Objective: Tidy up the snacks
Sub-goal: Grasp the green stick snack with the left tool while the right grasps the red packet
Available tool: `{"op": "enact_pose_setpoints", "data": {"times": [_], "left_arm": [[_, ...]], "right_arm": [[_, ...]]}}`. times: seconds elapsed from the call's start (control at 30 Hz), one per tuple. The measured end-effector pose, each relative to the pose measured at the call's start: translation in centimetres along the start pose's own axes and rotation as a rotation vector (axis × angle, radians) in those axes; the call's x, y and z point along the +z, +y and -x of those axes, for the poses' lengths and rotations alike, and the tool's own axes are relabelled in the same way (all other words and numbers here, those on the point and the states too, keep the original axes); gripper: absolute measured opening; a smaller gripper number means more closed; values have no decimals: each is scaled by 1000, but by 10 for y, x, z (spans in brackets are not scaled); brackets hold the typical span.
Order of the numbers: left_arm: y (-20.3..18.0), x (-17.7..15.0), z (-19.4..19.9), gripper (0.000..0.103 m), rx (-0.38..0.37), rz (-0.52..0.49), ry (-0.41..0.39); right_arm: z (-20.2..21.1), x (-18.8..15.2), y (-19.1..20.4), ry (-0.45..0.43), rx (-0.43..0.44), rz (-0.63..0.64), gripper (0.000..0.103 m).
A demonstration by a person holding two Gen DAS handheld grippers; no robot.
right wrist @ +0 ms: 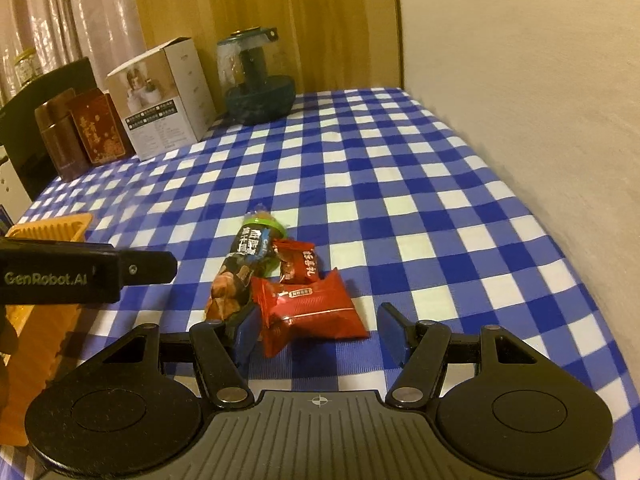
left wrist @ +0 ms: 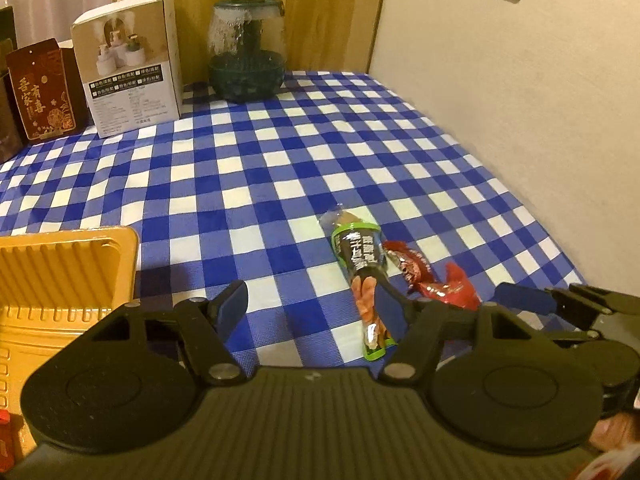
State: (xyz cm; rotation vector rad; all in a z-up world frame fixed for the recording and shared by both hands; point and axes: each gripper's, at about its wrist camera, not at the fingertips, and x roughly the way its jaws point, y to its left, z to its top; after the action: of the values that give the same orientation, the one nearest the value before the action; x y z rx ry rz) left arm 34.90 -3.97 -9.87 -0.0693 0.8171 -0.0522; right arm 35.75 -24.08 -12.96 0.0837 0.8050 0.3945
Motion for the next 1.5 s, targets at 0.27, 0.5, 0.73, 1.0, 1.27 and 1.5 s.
{"op": "enact_pose_setpoints", "data": {"times": [0.27, 0.5, 0.73, 1.0, 1.27, 1.5], "left_arm": [[2, -2, -4, 67, -3, 19, 24], [1, -3, -7, 67, -2, 23, 34], [-5, -5, -12, 67, -34, 0, 46], [-18, -6, -23, 58, -88, -36, 56], [-30, -7, -44, 38, -98, -42, 56], [-34, -5, -56, 33, -82, -40, 42]], "right_arm": [[-19, 1, 5, 26, 1, 25, 64], [-23, 3, 4, 19, 22, -12, 61], [-15, 8, -6, 13, -6, -84, 44], [2, 15, -25, -38, -73, -192, 41], [4, 14, -28, -33, -77, -204, 40], [5, 12, -30, -29, -82, -217, 40]]}}
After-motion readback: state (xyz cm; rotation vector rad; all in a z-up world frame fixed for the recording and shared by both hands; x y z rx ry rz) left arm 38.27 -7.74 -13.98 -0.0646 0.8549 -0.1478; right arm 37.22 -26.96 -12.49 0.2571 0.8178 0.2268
